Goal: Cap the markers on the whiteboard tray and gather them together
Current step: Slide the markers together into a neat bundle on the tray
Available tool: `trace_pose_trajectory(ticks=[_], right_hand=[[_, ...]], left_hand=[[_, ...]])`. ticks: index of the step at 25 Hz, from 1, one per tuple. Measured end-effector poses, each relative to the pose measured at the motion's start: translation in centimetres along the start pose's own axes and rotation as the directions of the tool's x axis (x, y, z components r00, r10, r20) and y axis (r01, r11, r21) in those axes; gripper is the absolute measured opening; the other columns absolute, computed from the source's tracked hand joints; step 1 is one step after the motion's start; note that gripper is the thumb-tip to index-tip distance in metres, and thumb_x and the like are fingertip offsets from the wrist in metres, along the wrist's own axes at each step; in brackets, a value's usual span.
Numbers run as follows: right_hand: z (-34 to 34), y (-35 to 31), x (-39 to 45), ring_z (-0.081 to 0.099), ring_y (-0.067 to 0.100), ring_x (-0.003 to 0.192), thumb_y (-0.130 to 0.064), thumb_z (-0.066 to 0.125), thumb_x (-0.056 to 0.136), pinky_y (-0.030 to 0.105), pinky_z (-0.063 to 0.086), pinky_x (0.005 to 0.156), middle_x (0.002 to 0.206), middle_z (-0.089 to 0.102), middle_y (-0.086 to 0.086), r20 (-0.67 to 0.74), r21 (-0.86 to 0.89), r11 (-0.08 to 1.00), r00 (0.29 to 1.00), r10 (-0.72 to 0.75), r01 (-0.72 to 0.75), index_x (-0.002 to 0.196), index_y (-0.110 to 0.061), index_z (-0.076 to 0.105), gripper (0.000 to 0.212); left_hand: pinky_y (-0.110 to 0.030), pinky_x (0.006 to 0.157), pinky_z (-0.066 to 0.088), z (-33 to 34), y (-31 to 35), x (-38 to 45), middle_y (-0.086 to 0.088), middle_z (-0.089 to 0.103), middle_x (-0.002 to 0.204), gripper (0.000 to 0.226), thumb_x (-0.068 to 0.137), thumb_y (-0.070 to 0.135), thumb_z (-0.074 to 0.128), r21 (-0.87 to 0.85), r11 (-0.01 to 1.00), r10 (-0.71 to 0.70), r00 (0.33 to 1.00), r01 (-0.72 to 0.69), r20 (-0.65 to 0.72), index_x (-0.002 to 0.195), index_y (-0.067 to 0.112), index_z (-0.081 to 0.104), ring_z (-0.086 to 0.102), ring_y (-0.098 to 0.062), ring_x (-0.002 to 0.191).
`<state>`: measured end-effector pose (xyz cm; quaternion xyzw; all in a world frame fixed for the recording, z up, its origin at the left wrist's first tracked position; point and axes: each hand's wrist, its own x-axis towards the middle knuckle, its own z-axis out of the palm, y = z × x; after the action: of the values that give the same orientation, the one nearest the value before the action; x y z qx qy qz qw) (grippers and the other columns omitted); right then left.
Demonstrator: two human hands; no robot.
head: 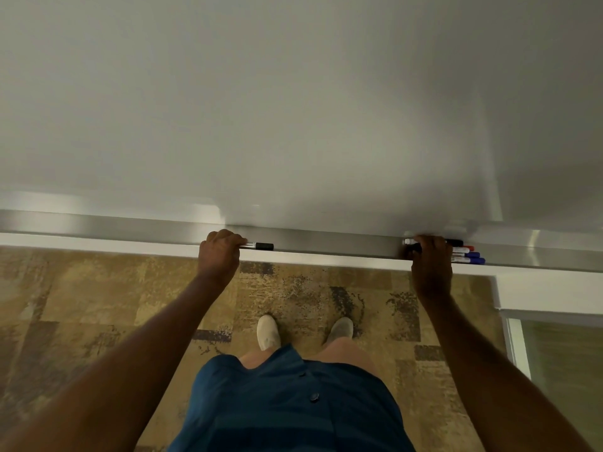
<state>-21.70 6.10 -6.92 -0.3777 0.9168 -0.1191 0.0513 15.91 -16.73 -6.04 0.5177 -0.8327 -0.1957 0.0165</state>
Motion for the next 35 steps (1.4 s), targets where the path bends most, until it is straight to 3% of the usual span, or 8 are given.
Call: trace_pose_trajectory(ticks=[4, 10, 14, 20, 23, 27, 31, 35], right_hand=[[0.5, -0.5, 0.3, 0.052, 0.039, 0.124, -0.001, 0.06, 0.091, 0.05, 0.054, 0.099, 0.13, 0.06, 0.021, 0.039, -0.108, 0.986, 0.992, -0.122, 0.126, 0.125, 0.0, 0.066, 0.034], [1.6, -2.8, -0.3, 0.056, 0.037, 0.119, -0.007, 0.049, 0.094, 0.048, 0.048, 0.095, 0.127, 0.065, 0.015, 0.065, -0.211, 0.937, 0.96, -0.271, 0.278, 0.123, -0.009, 0.068, 0.035], [3.3, -9.3, -1.7, 0.058, 0.03, 0.117, -0.012, 0.053, 0.098, 0.043, 0.046, 0.097, 0.124, 0.068, 0.007, 0.065, -0.111, 0.883, 0.89, -0.451, 0.455, 0.126, -0.015, 0.066, 0.031], [6.4, -21.8, -3.9, 0.057, 0.023, 0.104, -0.014, 0.057, 0.098, 0.035, 0.045, 0.084, 0.113, 0.068, 0.001, 0.024, 0.067, 0.758, 0.759, -0.651, 0.649, 0.119, -0.019, 0.066, 0.023], [7.4, -26.2, -4.6, 0.059, 0.025, 0.102, -0.017, 0.059, 0.095, 0.037, 0.047, 0.081, 0.111, 0.068, 0.0, 0.048, 0.075, 0.742, 0.741, -0.67, 0.667, 0.116, -0.02, 0.066, 0.022], [8.2, -29.0, -5.0, 0.061, 0.026, 0.105, -0.012, 0.059, 0.094, 0.038, 0.05, 0.083, 0.113, 0.07, 0.002, 0.104, 0.093, 0.774, 0.767, -0.633, 0.626, 0.117, -0.018, 0.067, 0.026], [8.3, -30.5, -5.3, 0.066, 0.027, 0.096, -0.013, 0.064, 0.094, 0.035, 0.053, 0.079, 0.105, 0.073, 0.007, 0.086, 0.247, 0.739, 0.746, -0.66, 0.626, 0.113, -0.011, 0.07, 0.02], [6.5, -30.4, -5.1, 0.069, 0.025, 0.104, -0.016, 0.064, 0.097, 0.034, 0.055, 0.089, 0.114, 0.073, 0.009, 0.042, 0.413, 0.776, 0.842, -0.538, 0.476, 0.121, -0.008, 0.068, 0.026]], left_hand=[[-0.043, 0.078, 0.05, 0.0, 0.0, 0.1, -0.011, 0.072, 0.106, 0.029, 0.09, 0.002, 0.059, -0.004, 1.0, -0.003, 1.0, 0.003, -0.002, 0.108, 0.015, 0.077, 0.061, -0.033, 0.098], [-0.04, 0.077, 0.048, 0.0, -0.1, 0.0, -0.009, 0.072, 0.108, 0.032, 0.09, 0.002, 0.057, 0.027, 1.0, 0.016, 1.0, -0.016, 0.004, 0.111, 0.017, 0.076, 0.06, -0.031, 0.099], [-0.042, 0.081, 0.05, -0.1, -0.1, -0.1, -0.011, 0.069, 0.11, 0.033, 0.091, 0.0, 0.056, -0.047, 0.999, -0.025, 1.0, 0.026, 0.004, 0.112, 0.016, 0.077, 0.059, -0.033, 0.1], [-0.04, 0.095, 0.045, 0.0, -0.8, 1.1, -0.01, 0.072, 0.11, 0.034, 0.093, -0.003, 0.058, -0.152, 0.986, -0.062, 0.996, 0.071, 0.064, 0.113, 0.017, 0.077, 0.058, -0.028, 0.105], [-0.04, 0.096, 0.047, -0.2, -1.2, 1.3, -0.011, 0.073, 0.109, 0.027, 0.091, -0.002, 0.063, -0.201, 0.975, -0.083, 0.995, 0.092, 0.049, 0.109, 0.012, 0.078, 0.063, -0.028, 0.101], [-0.038, 0.086, 0.057, -0.4, -1.7, 1.0, -0.014, 0.074, 0.106, 0.027, 0.089, -0.003, 0.065, -0.344, 0.929, -0.149, 0.989, 0.138, -0.005, 0.114, 0.005, 0.071, 0.069, -0.028, 0.096], [-0.042, 0.087, 0.055, -0.6, -2.5, 0.7, -0.013, 0.069, 0.112, 0.036, 0.088, -0.003, 0.064, -0.383, 0.909, -0.177, 0.984, 0.165, 0.002, 0.123, 0.006, 0.064, 0.063, -0.028, 0.1], [-0.045, 0.094, 0.052, -0.8, -2.8, 0.5, -0.018, 0.064, 0.121, 0.039, 0.089, -0.005, 0.057, -0.346, 0.931, -0.116, 0.993, 0.112, 0.009, 0.126, 0.006, 0.064, 0.059, -0.033, 0.109]])
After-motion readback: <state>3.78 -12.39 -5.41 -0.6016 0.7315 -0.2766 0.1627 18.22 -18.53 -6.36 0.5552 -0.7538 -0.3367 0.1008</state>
